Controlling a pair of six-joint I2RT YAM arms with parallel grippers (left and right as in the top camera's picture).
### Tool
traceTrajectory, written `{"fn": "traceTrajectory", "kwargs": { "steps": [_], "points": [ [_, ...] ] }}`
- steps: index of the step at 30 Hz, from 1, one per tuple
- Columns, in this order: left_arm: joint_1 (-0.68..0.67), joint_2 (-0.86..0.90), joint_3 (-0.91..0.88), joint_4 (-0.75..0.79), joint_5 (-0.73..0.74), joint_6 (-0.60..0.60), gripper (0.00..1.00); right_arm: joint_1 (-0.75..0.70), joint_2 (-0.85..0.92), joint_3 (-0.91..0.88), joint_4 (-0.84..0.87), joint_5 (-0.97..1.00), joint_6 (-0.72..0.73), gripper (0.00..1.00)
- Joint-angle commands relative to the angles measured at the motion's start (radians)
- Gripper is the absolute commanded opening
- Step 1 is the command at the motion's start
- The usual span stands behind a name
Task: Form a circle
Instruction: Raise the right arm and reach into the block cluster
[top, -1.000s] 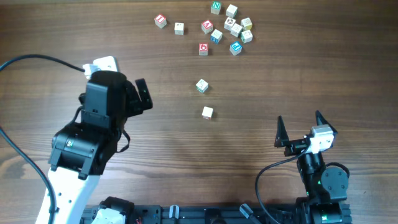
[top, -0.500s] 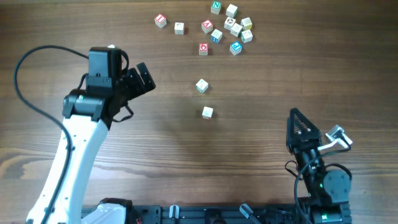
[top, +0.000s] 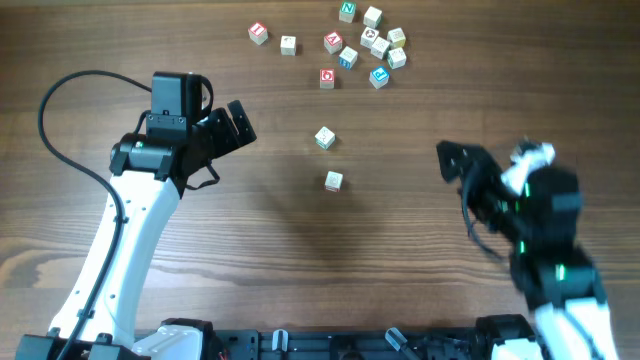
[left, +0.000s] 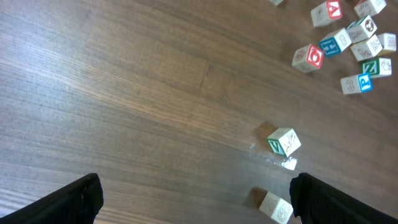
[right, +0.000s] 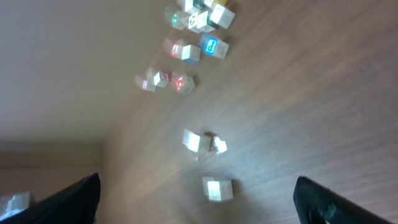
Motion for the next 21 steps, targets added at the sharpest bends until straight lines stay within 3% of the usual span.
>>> {"fn": "traceTrajectory", "kwargs": {
  "steps": [1,5,8,16,21],
  "points": [
    [0.005,0.006,0.006,-0.001,0.015,-0.009,1.0,0.003,0.267,0.309,-0.179,-0.012,-0.18,0.99],
    [0.005,0.006,0.006,-0.001,0.015,-0.009,1.0,0.003,0.502,0.653,-0.427,0.033,-0.272,0.99],
    [0.005,0.006,0.006,-0.001,0.015,-0.009,1.0,0.003,0.58,0.791,-0.458,0.014,-0.271,1.0],
    [0.005,0.006,0.006,-0.001,0.015,-0.009,1.0,0.003,0.636,0.791,-0.318,-0.002,-0.293,0.99],
    [0.005,0.006,0.006,-0.001,0.015,-0.009,1.0,0.006,0.762,0.872,-0.317,0.003,-0.324,0.99]
  ]
}}
